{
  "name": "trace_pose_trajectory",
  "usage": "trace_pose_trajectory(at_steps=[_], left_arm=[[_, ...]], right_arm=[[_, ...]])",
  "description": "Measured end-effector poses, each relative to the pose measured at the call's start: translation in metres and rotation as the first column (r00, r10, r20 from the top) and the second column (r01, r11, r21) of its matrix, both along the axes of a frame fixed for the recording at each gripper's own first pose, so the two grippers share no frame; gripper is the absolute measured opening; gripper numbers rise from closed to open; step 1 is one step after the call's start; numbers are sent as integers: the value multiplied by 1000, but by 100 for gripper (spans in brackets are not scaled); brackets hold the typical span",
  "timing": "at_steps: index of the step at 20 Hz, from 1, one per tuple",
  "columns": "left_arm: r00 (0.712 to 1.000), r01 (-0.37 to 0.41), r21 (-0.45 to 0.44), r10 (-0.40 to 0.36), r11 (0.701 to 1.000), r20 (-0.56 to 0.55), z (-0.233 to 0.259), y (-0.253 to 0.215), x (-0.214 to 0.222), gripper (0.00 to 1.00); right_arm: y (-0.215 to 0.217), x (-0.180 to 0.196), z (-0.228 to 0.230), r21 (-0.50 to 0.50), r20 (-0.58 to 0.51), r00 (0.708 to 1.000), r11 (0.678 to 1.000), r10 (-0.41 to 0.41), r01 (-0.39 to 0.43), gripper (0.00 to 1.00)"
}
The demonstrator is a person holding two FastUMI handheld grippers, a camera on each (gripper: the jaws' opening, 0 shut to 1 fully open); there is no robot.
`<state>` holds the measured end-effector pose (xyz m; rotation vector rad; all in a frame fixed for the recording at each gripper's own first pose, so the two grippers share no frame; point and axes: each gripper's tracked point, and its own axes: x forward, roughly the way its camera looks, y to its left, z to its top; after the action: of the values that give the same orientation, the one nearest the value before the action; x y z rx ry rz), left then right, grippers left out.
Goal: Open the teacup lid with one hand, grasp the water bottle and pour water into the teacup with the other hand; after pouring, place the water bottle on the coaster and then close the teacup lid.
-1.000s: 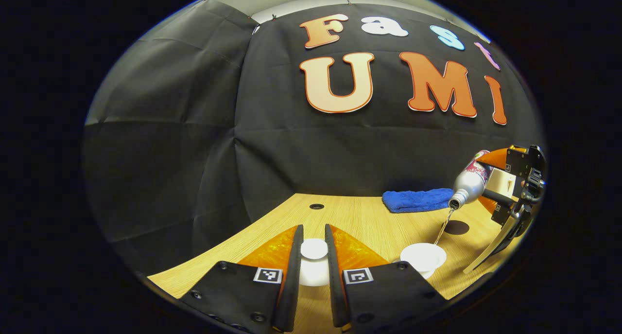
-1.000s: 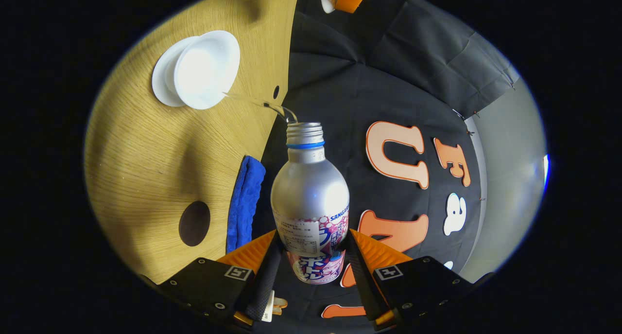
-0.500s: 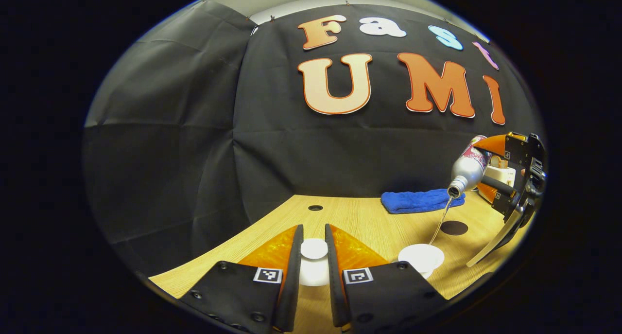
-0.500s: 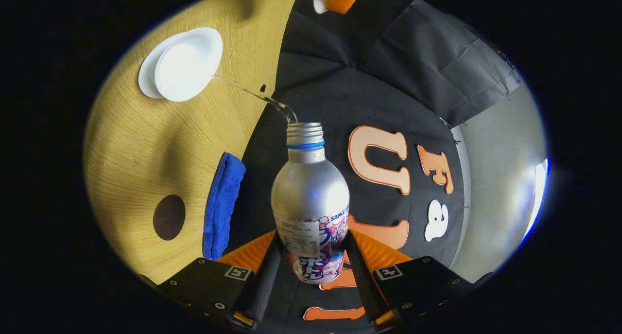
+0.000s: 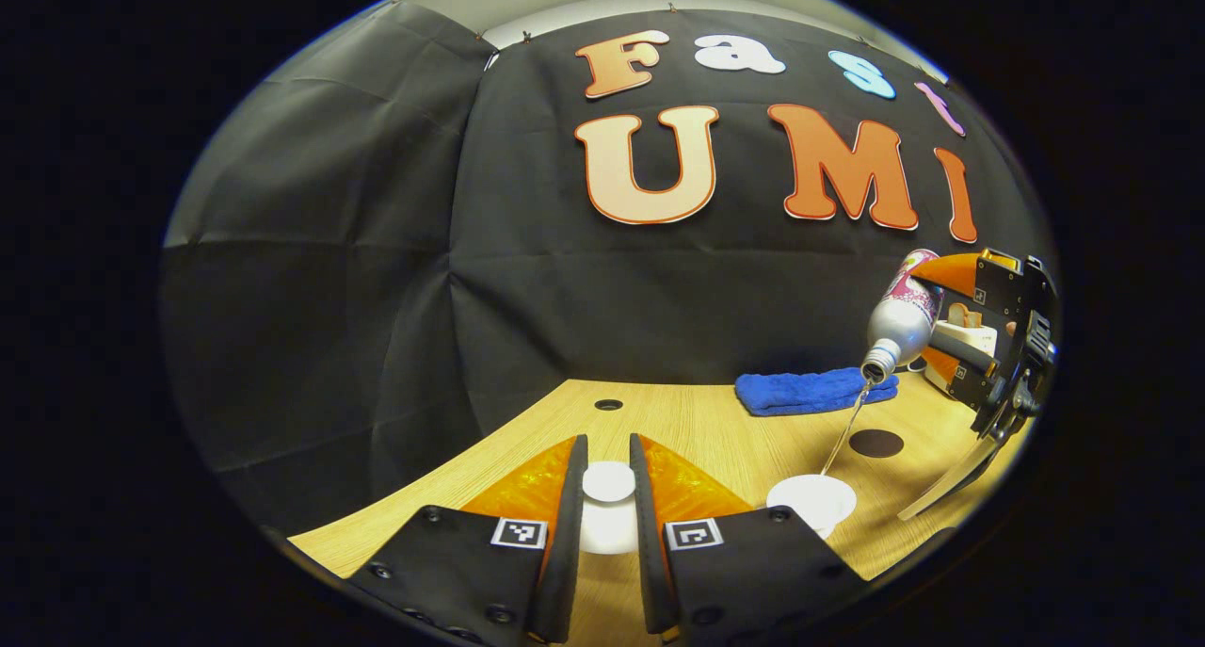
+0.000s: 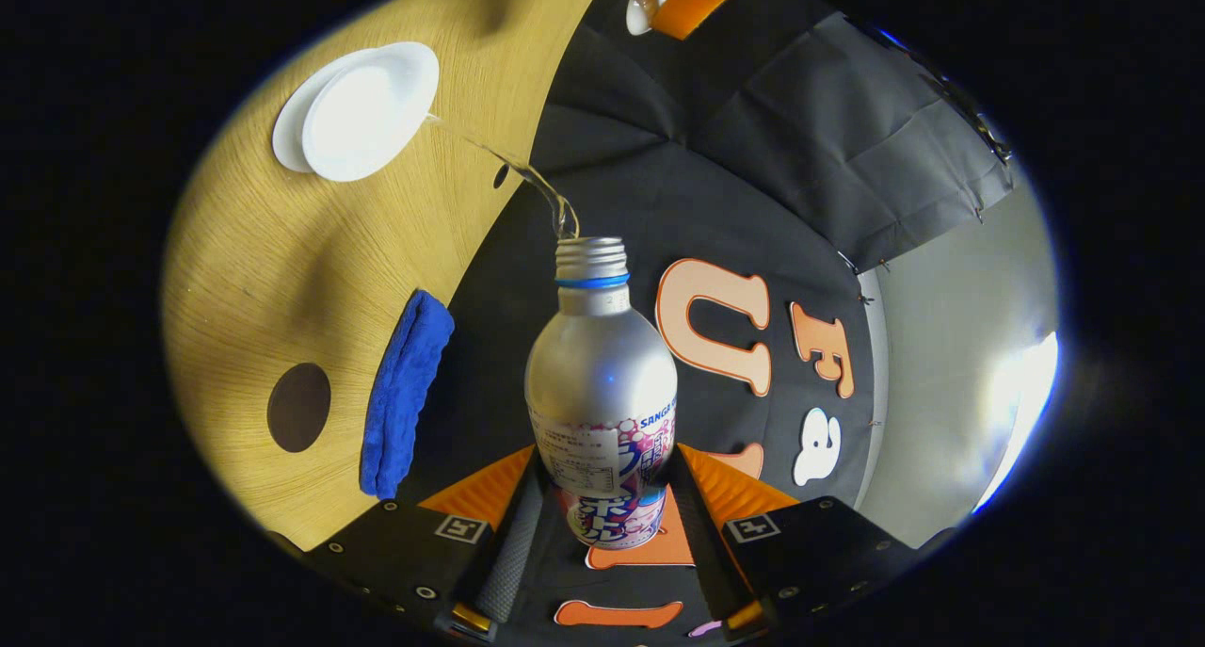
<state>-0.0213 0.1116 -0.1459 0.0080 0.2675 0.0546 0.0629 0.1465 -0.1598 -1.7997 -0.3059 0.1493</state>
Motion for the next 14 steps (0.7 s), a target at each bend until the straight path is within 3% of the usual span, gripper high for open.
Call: trace_pose_trajectory(at_steps=[14], left_arm=[[1000,15,-3,-15,1000,9,4,-6,1,32]], right_arm=[[9,-9,-3,-63,41,998,996,57,-55,76]])
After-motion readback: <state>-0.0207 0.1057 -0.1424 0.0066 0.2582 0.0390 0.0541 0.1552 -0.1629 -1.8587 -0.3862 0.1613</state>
